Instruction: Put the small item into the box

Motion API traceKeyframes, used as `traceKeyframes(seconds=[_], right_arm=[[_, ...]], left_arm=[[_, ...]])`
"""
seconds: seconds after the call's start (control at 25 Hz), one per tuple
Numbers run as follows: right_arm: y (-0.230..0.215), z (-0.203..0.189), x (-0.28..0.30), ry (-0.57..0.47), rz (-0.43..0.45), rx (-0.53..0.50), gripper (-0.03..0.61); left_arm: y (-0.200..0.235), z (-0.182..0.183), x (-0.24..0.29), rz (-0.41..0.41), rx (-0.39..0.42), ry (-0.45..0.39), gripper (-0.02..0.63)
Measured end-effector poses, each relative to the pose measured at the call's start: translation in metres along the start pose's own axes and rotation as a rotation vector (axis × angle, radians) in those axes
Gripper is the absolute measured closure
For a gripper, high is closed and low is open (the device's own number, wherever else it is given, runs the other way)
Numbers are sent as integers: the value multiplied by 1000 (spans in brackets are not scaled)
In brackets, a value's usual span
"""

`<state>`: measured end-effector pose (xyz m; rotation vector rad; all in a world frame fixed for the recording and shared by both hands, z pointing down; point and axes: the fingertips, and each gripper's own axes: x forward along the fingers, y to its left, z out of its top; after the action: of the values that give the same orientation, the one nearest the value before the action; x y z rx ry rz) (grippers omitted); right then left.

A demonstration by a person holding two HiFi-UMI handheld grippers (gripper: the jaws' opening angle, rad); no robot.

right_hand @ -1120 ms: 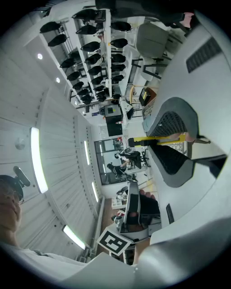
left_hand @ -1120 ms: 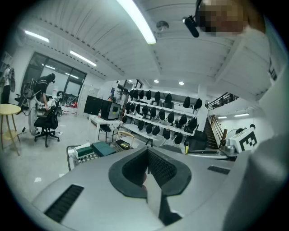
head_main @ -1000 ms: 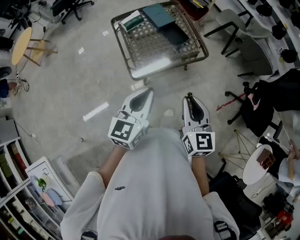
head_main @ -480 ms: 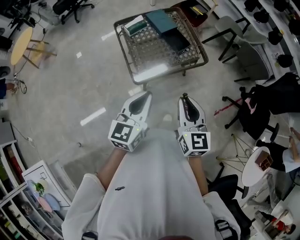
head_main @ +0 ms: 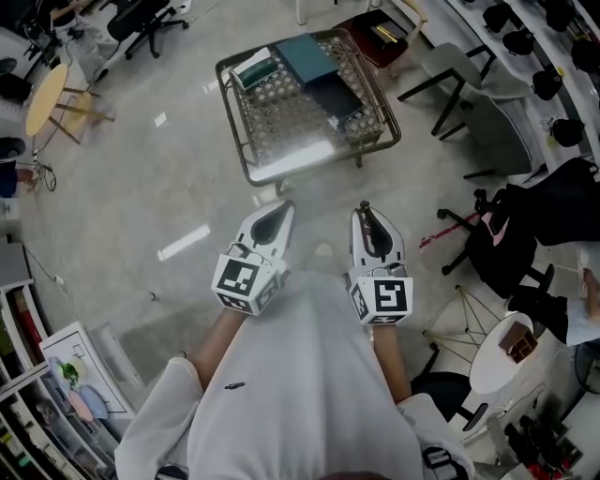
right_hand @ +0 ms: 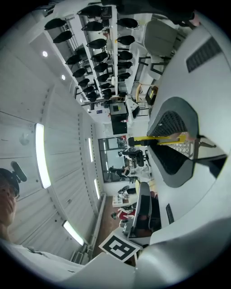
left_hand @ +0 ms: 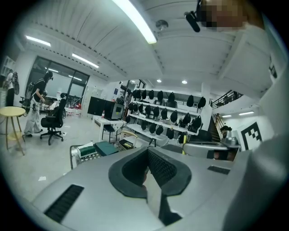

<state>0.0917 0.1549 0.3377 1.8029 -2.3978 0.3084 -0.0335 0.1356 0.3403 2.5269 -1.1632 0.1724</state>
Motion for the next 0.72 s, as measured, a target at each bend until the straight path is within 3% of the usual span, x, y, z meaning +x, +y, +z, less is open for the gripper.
traceKeyframes(seconds=[0.2, 0.36, 0.72], right_arm=[[-37, 7, -7, -8, 3, -46, 528], [-54, 9, 0, -11, 15, -5, 528], [-50, 15, 57, 3, 40, 8, 528]], left_arm=[[-19, -4, 18, 37, -11, 5, 612], [-23, 1, 33, 46, -5, 6, 612], [13, 27, 75, 28, -1, -6, 612]])
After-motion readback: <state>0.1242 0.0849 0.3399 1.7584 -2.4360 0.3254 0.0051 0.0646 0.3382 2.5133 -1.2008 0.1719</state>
